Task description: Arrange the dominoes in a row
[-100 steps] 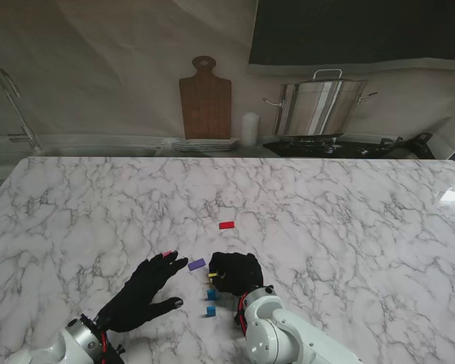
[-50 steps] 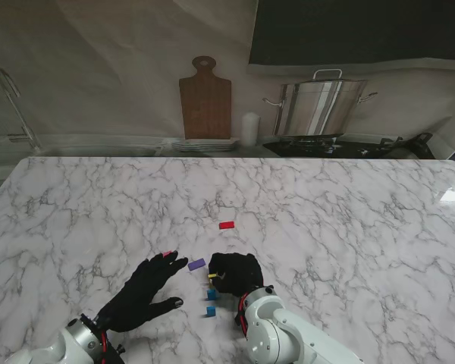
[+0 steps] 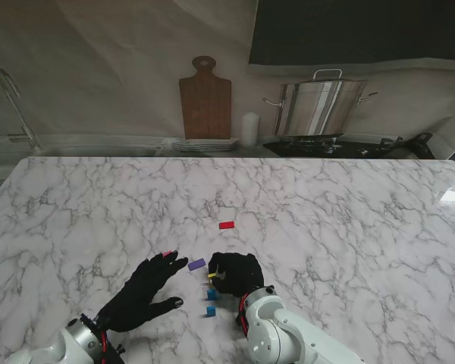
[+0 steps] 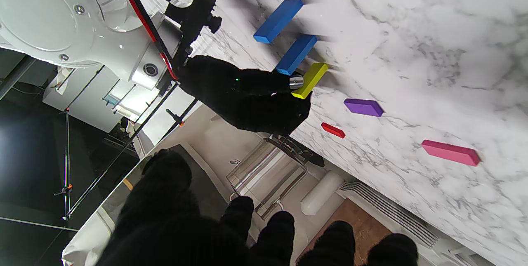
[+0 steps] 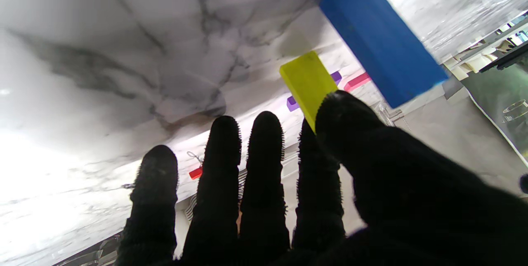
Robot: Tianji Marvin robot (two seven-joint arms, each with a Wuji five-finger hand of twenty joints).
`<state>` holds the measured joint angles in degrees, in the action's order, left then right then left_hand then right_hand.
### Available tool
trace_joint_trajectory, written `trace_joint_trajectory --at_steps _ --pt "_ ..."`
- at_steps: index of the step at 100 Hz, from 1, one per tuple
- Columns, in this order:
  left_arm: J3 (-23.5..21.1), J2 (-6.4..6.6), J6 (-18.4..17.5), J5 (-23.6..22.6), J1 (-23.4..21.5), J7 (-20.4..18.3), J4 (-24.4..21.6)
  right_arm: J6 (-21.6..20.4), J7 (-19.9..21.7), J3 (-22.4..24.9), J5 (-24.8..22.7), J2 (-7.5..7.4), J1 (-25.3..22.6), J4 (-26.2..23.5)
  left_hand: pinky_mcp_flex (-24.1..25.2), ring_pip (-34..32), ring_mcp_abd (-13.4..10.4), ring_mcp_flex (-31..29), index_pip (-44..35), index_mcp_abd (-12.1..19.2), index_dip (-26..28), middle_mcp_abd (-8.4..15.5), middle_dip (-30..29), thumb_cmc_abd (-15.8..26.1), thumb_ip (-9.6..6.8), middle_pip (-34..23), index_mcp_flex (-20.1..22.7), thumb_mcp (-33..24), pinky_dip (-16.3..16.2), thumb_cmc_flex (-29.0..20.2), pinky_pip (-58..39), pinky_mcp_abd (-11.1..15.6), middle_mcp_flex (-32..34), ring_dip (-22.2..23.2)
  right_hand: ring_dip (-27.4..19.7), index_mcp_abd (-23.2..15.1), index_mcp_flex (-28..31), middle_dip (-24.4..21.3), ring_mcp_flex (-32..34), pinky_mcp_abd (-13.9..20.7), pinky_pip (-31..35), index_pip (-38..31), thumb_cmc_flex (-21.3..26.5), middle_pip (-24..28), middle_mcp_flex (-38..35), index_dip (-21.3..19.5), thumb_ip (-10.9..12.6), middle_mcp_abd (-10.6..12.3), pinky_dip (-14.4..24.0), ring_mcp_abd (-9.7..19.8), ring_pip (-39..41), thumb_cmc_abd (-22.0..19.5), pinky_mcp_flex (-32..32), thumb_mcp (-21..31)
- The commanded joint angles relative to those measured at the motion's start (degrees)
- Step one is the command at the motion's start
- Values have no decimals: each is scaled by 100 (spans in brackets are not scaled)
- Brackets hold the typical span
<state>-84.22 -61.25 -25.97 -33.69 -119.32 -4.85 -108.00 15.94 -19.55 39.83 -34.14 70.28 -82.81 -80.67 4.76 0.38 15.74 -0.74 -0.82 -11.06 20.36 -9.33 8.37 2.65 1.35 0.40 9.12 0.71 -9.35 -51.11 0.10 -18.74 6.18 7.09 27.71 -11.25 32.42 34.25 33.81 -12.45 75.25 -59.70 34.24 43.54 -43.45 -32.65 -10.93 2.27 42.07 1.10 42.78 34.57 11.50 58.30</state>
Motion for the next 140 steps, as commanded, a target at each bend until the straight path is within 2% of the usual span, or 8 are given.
trace_joint_trajectory --at_steps 1,18,84,120,140 --pt "12 -4 -16 3 -25 -77 -1 36 22 -2 -16 -2 -32 -4 -37 61 -150 70 81 -7 85 134 64 -89 -102 33 -160 31 77 14 36 47 -74 -90 -42 -2 -203 14 -113 173 71 -34 -150 159 178 -174 -15 43 126 -31 -22 276 -52 64" --pt "3 -4 -13 4 -43 -84 -23 99 -15 -8 -15 16 -27 8 -38 61 -152 69 82 -9 86 142 61 -88 -104 35 -161 25 77 0 36 45 -76 -91 -17 -84 -140 115 -71 176 91 -411 -230 385 148 -507 -31 91 150 -23 44 197 -8 -51" --pt "0 -3 3 -1 -62 -93 -56 161 8 -20 8 22 -13 21 -37 62 -147 70 77 -11 98 138 62 -88 -102 34 -162 30 83 13 39 45 -76 -95 -18 -25 -120 110 -73 170 111 -904 -374 527 185 -694 -22 151 160 0 73 133 10 -218" --pt "-5 -3 4 -4 -73 -93 -66 118 54 -21 -5 1 -16 4 -38 61 -148 70 77 -12 103 142 62 -92 -103 34 -162 28 80 8 36 46 -76 -94 -49 87 -321 -8 -182 173 79 -517 -401 355 333 -386 -17 77 147 -28 0 216 -28 -213" --pt "-1 -2 1 -9 -69 -93 -62 107 86 -12 -29 -17 -23 -21 -37 62 -150 69 77 -13 105 139 61 -95 -103 34 -161 28 80 7 37 43 -76 -95 -68 158 -358 -49 -246 181 55 -344 -454 281 416 -367 3 53 142 -33 -57 212 -67 -175"
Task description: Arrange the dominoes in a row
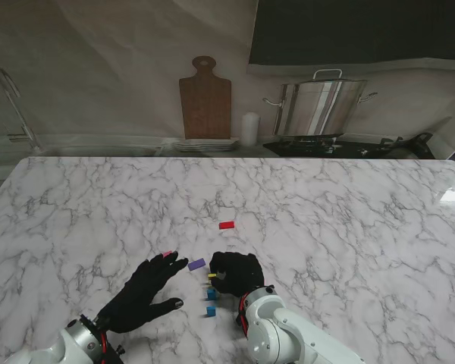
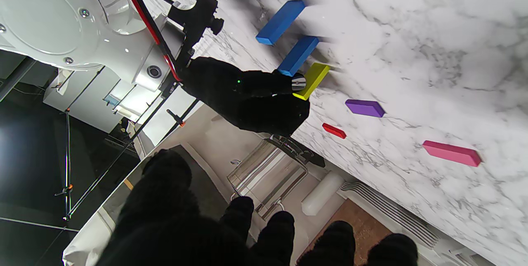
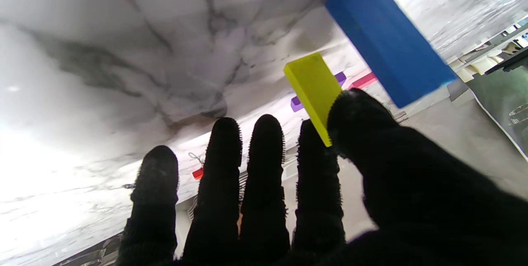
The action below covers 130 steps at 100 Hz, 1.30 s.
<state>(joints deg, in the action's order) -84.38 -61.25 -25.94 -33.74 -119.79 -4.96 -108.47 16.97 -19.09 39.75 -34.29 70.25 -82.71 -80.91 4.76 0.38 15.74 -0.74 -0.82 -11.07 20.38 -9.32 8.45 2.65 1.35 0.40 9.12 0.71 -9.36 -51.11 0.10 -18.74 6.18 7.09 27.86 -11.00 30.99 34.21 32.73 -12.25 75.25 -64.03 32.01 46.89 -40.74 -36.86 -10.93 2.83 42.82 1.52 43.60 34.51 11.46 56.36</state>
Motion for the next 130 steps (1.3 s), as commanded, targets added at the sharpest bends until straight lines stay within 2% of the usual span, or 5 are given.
trace_joint_trajectory --at_steps 1,52,72,118,130 --pt "15 -3 -2 -4 -23 -82 -15 3 41 -3 -14 -14 -34 2 -37 62 -150 70 77 -9 103 140 53 -92 -102 34 -161 29 80 9 37 43 -75 -95 -84 136 -221 -46 -142 162 54 102 -233 -56 148 55 5 -4 67 -74 -142 216 -65 22" --pt "5 -3 -11 -15 -25 -75 -14 -28 148 105 -95 -90 -115 -97 -37 59 -146 68 84 -8 97 133 50 -107 -103 35 -161 27 78 1 36 43 -77 -92 -137 389 -225 -165 -327 186 -29 1243 -426 -281 430 -12 240 -74 83 -83 -362 -3 -185 85" --pt "3 -1 -9 -14 -17 -88 -9 -58 266 208 -176 -164 -204 -238 -37 63 -147 71 90 3 85 137 46 -108 -102 38 -162 29 76 7 36 46 -78 -94 -178 558 -229 -240 -446 195 -106 1848 -583 -419 619 -162 674 -95 91 -76 -505 -199 -273 44" --pt "5 1 5 -14 -21 -103 -16 -134 390 669 -479 -323 -590 -766 -37 64 -148 70 91 7 60 133 34 -104 -104 38 -160 25 83 8 39 42 -78 -104 -246 684 -379 -321 -617 174 -210 2266 -698 -553 863 -194 669 -163 96 -72 -720 -279 -398 -172" --pt "9 1 17 0 -18 -105 -16 -209 390 959 -615 -379 -856 -1073 -37 61 -149 69 89 12 58 137 34 -95 -103 37 -160 27 84 13 39 42 -77 -102 -385 683 -388 -526 -592 47 -468 2627 -747 -863 865 -56 683 -188 6 -78 -1015 -414 -465 -323"
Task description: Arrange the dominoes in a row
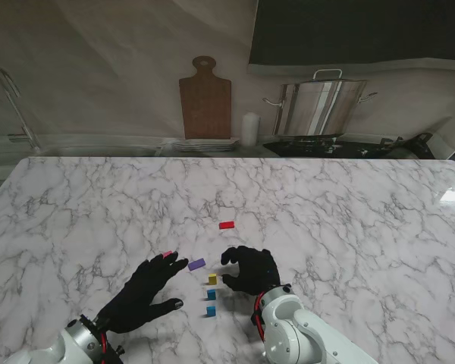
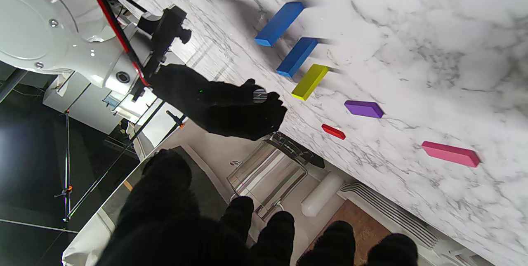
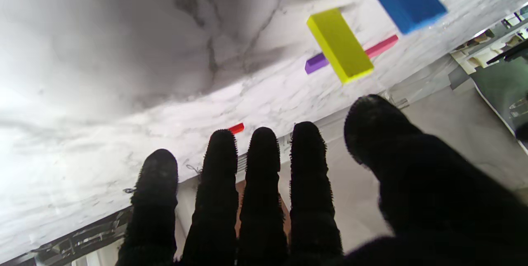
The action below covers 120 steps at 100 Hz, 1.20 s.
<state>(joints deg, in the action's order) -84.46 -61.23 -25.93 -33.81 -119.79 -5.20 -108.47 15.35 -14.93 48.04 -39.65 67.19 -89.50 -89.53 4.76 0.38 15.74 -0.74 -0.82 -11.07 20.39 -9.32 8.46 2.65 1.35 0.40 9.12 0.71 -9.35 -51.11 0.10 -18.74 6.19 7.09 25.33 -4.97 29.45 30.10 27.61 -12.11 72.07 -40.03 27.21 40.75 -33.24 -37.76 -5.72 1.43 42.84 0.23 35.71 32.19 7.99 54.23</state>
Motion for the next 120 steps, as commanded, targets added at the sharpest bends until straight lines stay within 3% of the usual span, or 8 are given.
trace_joint_trajectory --at_steps 1,5,19,29,46,77,109,120 --pt "18 -1 18 8 -17 -82 -15 -57 -30 161 -92 -77 -206 -242 -37 61 -151 69 89 13 57 136 33 -93 -104 36 -160 26 84 11 38 42 -77 -102 -168 79 -227 -162 -40 13 -208 286 -268 -314 99 72 162 -53 -22 53 -294 -191 -125 -128" --pt "23 -1 25 15 -15 -85 -15 -103 -50 282 -140 -93 -319 -361 -37 62 -155 70 88 13 58 137 34 -85 -104 36 -159 26 84 13 38 46 -77 -102 -238 72 -214 -267 23 -14 -309 416 -263 -448 69 163 167 -61 -68 43 -439 -233 -136 -172" --pt "78 -9 93 34 -10 -53 -11 -280 -192 714 -225 -114 -743 -765 -38 60 -158 68 82 10 63 143 42 -5 -109 31 -159 15 85 7 39 55 -74 -100 -848 -17 -93 -1234 372 -301 -1391 1113 -313 -1636 -301 871 189 -280 -706 7 -1704 -470 -78 -426" --pt "131 -8 156 18 5 -43 -4 -422 -319 960 -193 -104 -1027 -1004 -41 60 -154 68 83 10 65 140 46 14 -112 31 -162 16 84 -5 36 60 -75 -98 -1167 -5 -120 -1565 334 -322 -2070 1419 -317 -2042 -242 1289 195 -230 -1191 139 -2321 -548 -189 -528" --pt "227 -4 220 -39 39 -26 1 -646 -554 1226 -128 -75 -1416 -1276 -42 53 -149 65 84 11 65 140 60 30 -115 26 -160 23 75 -14 30 58 -71 -86 -1449 -25 -343 -1691 -10 -313 -2807 1523 -232 -2202 114 1518 237 -213 -1769 264 -2823 -733 -467 -657" --pt "447 5 439 -133 296 -21 43 -901 -800 1425 0 -36 -1855 -1510 -53 10 -135 47 18 -19 125 103 159 -12 -116 -14 -142 17 11 -74 -5 67 -55 7 -1686 -82 -717 -1815 -667 -248 -3476 1615 -184 -2354 702 1619 295 -165 -2310 394 -3191 -808 -834 -682" --pt "808 42 1027 -522 1221 -156 371 -1041 -943 1680 186 8 -2120 -1634 36 -203 -100 2 -295 -36 329 29 788 -164 -107 -155 141 5 -1064 -174 -459 127 156 926 -1655 -25 -706 -1746 -679 -339 -3450 1583 -294 -2216 706 1583 258 -227 -2310 319 -3140 -832 -835 -940" --pt "1003 72 1213 -628 1663 -303 639 -1071 -980 1728 226 20 -2155 -1661 98 -283 -77 13 -367 14 376 8 838 -250 -108 -169 321 -9 -1583 -199 -649 148 289 1289 -1643 -14 -689 -1725 -679 -318 -3422 1575 -282 -2193 694 1567 265 -225 -2278 319 -3136 -843 -837 -954"
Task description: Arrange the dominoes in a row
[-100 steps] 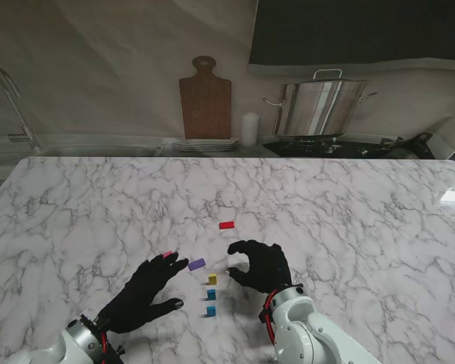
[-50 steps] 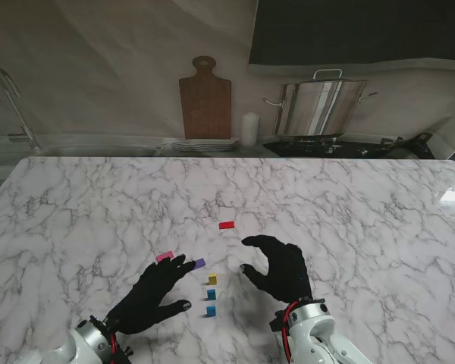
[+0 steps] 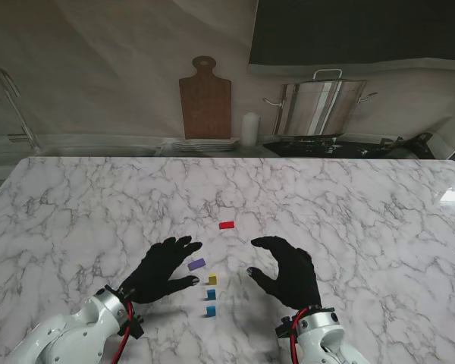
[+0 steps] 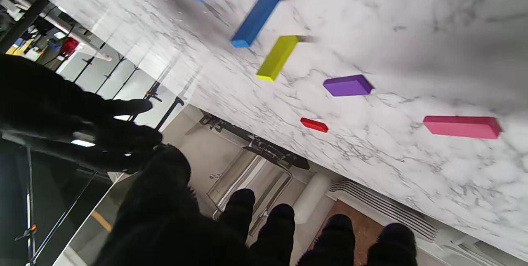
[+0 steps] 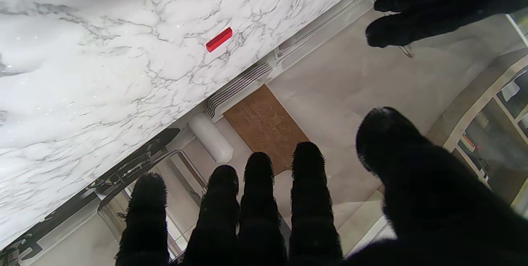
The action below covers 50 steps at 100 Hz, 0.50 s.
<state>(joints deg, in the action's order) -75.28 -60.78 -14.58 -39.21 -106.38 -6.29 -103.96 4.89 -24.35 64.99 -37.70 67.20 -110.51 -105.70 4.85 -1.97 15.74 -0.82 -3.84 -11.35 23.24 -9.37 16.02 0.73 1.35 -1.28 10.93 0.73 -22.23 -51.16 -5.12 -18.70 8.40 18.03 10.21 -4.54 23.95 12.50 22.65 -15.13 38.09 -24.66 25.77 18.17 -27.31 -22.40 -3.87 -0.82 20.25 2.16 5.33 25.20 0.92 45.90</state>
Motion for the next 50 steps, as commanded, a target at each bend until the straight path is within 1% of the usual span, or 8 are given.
trace_joint_trajectory --at_steps 1,11,14,21,24,31,43,50 --pt "103 30 90 -104 365 -208 217 -27 -39 37 34 19 -56 -45 90 -51 -74 20 -72 43 95 11 85 -61 -107 -3 155 -11 -322 -192 -135 144 76 213 -129 -59 -140 36 -181 -16 -22 38 -141 64 106 31 80 -1 -15 122 -97 -144 -129 -124" --pt "290 64 203 -210 759 -366 483 -38 -39 64 73 25 -68 -56 99 -105 -67 10 -127 70 123 -9 111 -134 -106 -27 267 -17 -575 -223 -218 156 165 395 -121 -56 -142 48 -185 -2 6 41 -134 72 103 21 84 4 20 130 -97 -143 -121 -129" --pt "346 73 229 -228 873 -408 568 -37 -37 70 84 27 -69 -56 119 -146 -70 28 -134 74 129 -7 137 -155 -109 -34 275 -22 -714 -220 -257 165 189 535 -118 -60 -142 52 -186 2 17 42 -129 73 105 17 85 3 33 133 -98 -141 -116 -128" --pt "490 86 315 -292 1144 -470 756 -33 -25 88 115 29 -73 -58 111 -165 -62 17 -142 60 134 -16 152 -194 -112 -49 285 -29 -775 -240 -280 173 228 593 -115 -54 -138 57 -190 4 29 43 -122 71 111 10 88 -2 55 135 -99 -135 -120 -126" --pt "553 89 366 -309 1248 -492 826 -33 -18 95 125 30 -74 -59 138 -185 -59 29 -159 53 147 -21 184 -214 -117 -53 294 -42 -917 -243 -317 179 248 721 -114 -58 -136 59 -191 8 35 43 -121 73 108 8 88 -4 64 137 -100 -136 -115 -125" --pt "701 96 493 -318 1486 -561 977 -27 -12 107 136 31 -76 -61 130 -208 -55 -4 -182 47 156 -25 199 -265 -119 -69 342 -47 -964 -270 -327 179 294 762 -111 -57 -132 65 -191 10 49 43 -117 74 109 2 90 1 85 134 -100 -136 -105 -121" --pt "956 108 639 -385 1848 -638 1231 -20 -4 124 158 33 -79 -68 157 -381 -8 -52 -374 14 270 -48 255 -395 -127 -99 569 -71 -1269 -316 -444 191 447 904 -106 -49 -119 76 -188 18 73 37 -109 81 100 -14 92 2 124 140 -100 -137 -94 -111" --pt "1094 121 664 -437 2024 -695 1365 -20 -2 133 177 37 -77 -70 115 -446 11 -94 -451 17 310 -60 268 -482 -128 -116 696 -77 -1331 -346 -472 177 511 935 -106 -45 -121 81 -192 19 87 39 -100 83 100 -20 94 0 146 132 -102 -132 -85 -103"
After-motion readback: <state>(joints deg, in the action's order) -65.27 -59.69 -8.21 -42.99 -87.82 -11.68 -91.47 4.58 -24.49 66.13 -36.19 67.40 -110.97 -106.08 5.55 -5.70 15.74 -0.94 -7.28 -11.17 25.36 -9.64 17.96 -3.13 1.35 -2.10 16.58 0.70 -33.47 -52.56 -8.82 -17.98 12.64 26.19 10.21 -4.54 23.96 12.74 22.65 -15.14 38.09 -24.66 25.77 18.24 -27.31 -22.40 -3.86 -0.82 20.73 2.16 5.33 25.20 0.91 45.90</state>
